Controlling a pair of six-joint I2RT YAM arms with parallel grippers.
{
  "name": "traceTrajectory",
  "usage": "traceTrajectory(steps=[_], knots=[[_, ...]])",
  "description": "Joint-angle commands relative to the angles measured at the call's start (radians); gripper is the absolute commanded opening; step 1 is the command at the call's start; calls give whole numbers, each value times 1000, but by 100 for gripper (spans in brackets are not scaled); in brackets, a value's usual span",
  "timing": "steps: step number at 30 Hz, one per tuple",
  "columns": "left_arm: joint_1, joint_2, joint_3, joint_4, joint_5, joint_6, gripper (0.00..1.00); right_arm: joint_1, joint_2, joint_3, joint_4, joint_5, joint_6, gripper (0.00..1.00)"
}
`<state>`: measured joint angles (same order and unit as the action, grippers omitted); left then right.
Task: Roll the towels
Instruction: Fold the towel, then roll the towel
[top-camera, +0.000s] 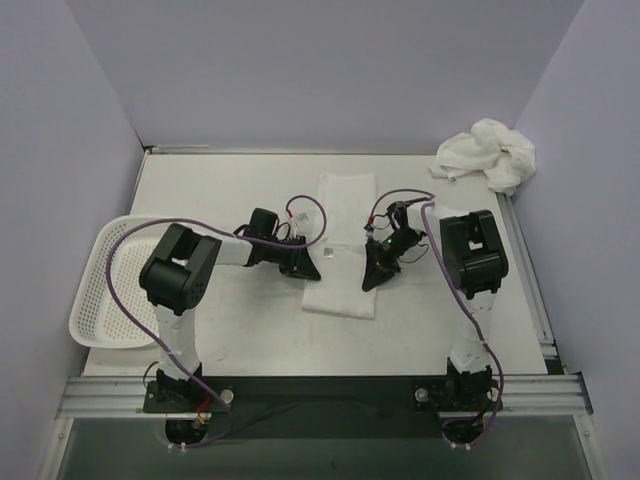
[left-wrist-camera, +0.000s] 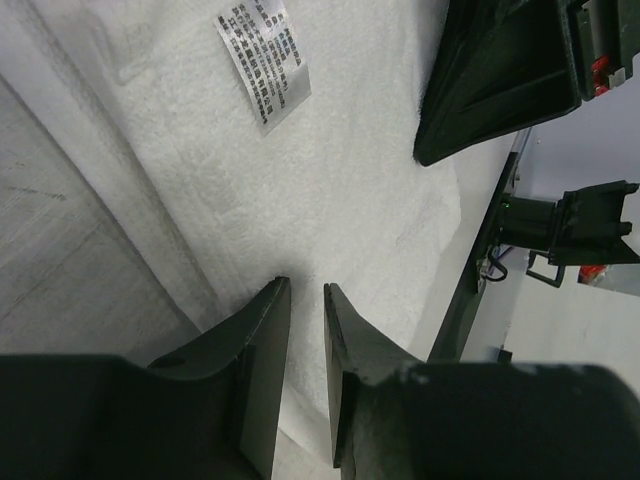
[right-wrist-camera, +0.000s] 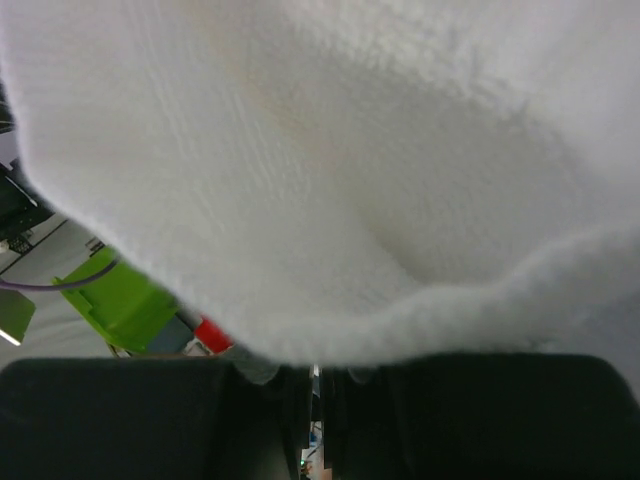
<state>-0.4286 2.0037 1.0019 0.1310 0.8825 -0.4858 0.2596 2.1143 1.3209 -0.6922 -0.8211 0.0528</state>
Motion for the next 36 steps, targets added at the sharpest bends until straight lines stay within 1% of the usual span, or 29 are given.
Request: traceTrajectory(steps=[1,2,3,4,5,6,7,8,9,10,11,12,13,15,16,18,19,22,25,28,33,36], knots=[[14,-58,-22,-73,-74,79,32,23,-5,8,-59,112,-27,6],[16,-84,-26,-79,-67,98,34,24,-14,6,-64,96,-39,6],[16,-147,-25,-97,-65,130,36,23,-39,8,-84,68,-45,7],[13,-184,-17,-120,-76,216,39,21,-54,11,-95,45,-77,10],[2,-268,-17,-181,-86,271,48,18,-94,17,-107,4,-96,11],[-5,-311,-20,-206,-102,330,55,14,-115,23,-110,-10,-105,13],[-18,-354,-34,-230,-146,452,59,10,-137,31,-113,-21,-108,14],[-44,-428,-40,-278,-167,517,62,10,-173,50,-116,-30,-108,15],[-62,-456,-45,-304,-195,577,66,10,-189,63,-116,-33,-107,16],[-81,-474,-37,-338,-220,693,67,13,-201,75,-116,-36,-105,19],[-97,-490,-31,-405,-282,741,67,15,-211,89,-115,-38,-102,20],[-132,-491,-28,-427,-312,781,67,15,-211,121,-115,-35,-96,20],[-147,-494,-25,-436,-332,852,66,17,-205,136,-115,-30,-94,20],[-197,-502,-26,-455,-376,932,65,20,-168,190,-116,-13,-93,20],[-219,-499,-28,-464,-401,1026,63,20,-151,210,-115,-10,-96,20],[-269,-493,-42,-476,-437,1117,62,18,-100,260,-109,-1,-100,20],[-285,-491,-48,-479,-448,1204,61,21,-80,279,-109,-3,-100,19],[-355,-500,-81,-470,-502,1347,61,35,-16,336,-101,19,-97,19],[-419,-519,-132,-407,-546,1440,62,47,21,347,-69,52,-87,19],[-450,-525,-172,-366,-554,1503,63,59,55,340,-40,60,-77,18],[-504,-491,-201,-318,-571,1523,63,72,95,304,-12,71,-74,17],[-515,-444,-209,-266,-620,1512,60,78,102,278,-3,76,-77,16]])
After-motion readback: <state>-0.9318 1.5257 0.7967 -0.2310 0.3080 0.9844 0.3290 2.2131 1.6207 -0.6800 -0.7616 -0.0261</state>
